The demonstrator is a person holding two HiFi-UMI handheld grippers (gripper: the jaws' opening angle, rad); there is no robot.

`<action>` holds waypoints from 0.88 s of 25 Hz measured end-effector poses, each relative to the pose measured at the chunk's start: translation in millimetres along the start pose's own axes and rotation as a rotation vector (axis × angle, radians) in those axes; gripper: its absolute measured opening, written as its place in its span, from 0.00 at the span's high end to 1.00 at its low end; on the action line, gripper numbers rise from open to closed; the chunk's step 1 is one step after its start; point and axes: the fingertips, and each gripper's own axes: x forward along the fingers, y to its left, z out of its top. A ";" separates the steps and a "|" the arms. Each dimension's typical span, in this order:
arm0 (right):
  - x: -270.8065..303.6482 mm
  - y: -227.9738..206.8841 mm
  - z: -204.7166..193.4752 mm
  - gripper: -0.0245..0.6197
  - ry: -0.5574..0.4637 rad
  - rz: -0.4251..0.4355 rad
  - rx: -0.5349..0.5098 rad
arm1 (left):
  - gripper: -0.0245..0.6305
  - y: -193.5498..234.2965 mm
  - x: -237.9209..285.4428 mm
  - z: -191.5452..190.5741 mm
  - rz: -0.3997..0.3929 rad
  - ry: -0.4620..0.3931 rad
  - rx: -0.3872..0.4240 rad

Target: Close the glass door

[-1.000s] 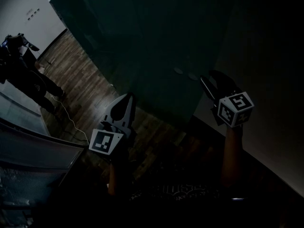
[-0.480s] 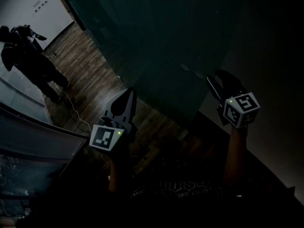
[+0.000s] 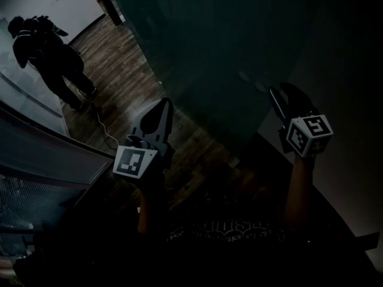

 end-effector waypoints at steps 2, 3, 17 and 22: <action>3.0 -0.4 -3.5 0.70 0.001 -0.007 0.000 | 0.96 3.0 1.4 -1.8 0.011 -0.003 0.004; 4.8 -0.2 -6.1 0.70 0.002 -0.008 0.000 | 0.96 4.6 2.3 -3.7 0.017 -0.003 0.006; 3.6 41.5 -1.3 0.70 0.013 0.071 -0.005 | 0.96 5.3 -16.1 5.5 0.039 -0.008 0.014; 4.6 50.0 -4.7 0.70 0.021 0.109 -0.015 | 0.96 4.6 -21.5 6.3 0.064 -0.005 0.022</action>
